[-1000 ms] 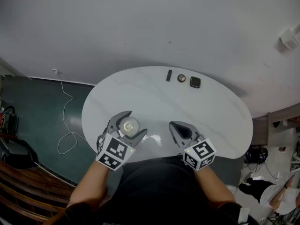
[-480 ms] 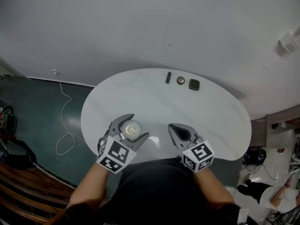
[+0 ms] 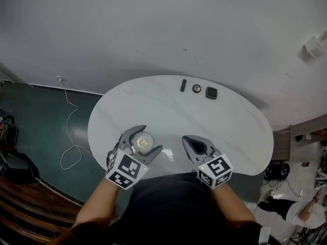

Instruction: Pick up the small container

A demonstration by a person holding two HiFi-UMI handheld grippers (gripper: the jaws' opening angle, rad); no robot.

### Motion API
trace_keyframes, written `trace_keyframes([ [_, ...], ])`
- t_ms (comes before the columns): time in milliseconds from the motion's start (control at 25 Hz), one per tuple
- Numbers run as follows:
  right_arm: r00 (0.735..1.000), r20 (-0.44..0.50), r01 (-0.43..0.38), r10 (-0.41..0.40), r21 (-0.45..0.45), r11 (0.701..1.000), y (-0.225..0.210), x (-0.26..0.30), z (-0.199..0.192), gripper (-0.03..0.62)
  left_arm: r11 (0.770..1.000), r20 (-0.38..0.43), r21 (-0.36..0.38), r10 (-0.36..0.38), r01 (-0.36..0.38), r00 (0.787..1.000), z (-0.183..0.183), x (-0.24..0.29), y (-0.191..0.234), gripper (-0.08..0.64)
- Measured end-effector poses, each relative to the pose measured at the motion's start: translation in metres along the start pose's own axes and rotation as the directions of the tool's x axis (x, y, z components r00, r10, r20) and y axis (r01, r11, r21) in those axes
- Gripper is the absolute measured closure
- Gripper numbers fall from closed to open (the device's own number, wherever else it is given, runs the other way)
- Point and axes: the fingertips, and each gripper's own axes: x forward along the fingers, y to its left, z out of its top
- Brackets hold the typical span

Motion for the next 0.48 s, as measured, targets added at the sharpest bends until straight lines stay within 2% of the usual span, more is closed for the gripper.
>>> trace_keyframes([
  [480,1.000,-0.006,0.001,-0.001,-0.005,1.000,0.0025,0.0003,-0.0019,0.597,1.000,0.009,0.004,0.013,-0.013,1.000,-0.0008,-0.0025,0.0017,0.210],
])
